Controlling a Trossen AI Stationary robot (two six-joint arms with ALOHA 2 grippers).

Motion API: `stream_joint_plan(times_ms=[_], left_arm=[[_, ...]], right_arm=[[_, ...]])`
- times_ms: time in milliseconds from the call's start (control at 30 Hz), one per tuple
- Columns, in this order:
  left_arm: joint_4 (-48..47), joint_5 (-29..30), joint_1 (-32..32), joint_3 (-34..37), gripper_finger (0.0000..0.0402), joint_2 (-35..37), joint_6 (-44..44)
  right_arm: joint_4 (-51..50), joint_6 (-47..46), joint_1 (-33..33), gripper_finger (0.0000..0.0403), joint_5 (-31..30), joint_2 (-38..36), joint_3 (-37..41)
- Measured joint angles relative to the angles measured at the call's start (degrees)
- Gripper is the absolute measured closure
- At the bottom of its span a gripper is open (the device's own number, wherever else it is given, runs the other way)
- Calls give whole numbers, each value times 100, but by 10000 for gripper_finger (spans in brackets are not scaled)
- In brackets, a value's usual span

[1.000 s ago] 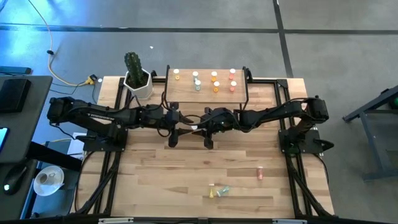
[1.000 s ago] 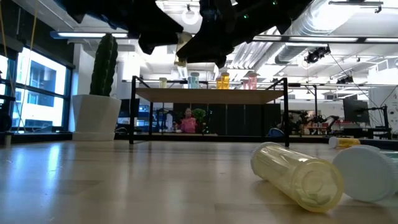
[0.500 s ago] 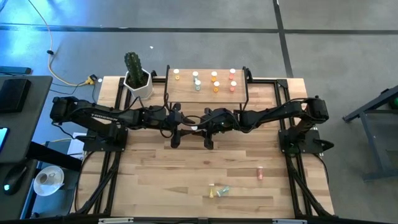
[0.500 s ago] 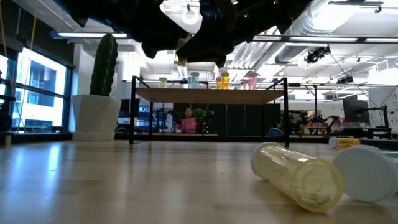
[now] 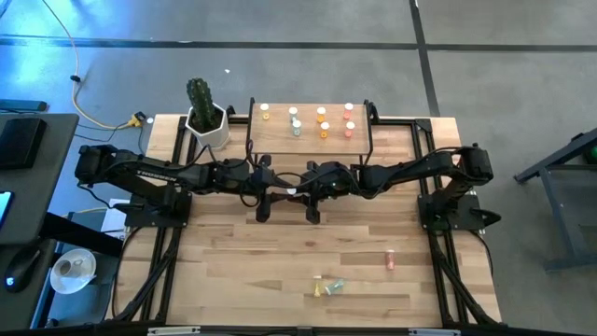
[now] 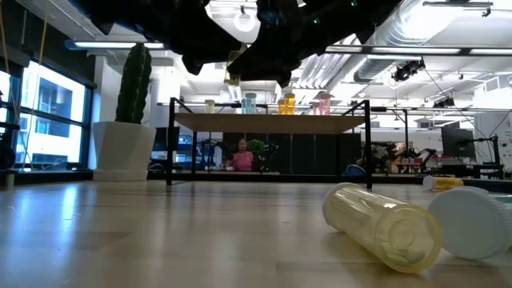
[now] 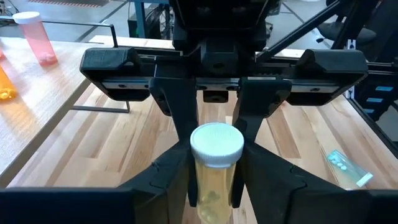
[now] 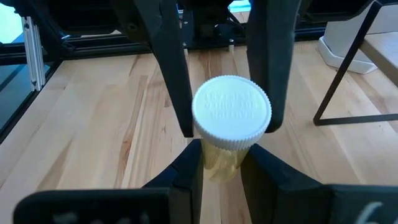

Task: Pick and place medicine bottles onto shelf by color
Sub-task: Put the top yellow pill bottle on the shelf aligned with the other yellow pill bottle

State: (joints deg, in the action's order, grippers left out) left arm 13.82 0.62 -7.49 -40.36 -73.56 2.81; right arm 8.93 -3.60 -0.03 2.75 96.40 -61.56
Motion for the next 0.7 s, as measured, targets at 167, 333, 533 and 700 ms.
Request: stream_joint_plan(times_ms=[167,333,533,700], left_arm=[[-4,-11,4,0,290,0,2],[-6,-65,4,0,294,0,9],[-6,-103,4,0,294,0,10],[-6,-150,4,0,294,0,11]], right_arm=[[0,0,0,332,-12,0,0],[-2,0,0,332,-12,0,0],[-2,0,0,331,-8,0,0],[0,0,2,313,-92,0,0]])
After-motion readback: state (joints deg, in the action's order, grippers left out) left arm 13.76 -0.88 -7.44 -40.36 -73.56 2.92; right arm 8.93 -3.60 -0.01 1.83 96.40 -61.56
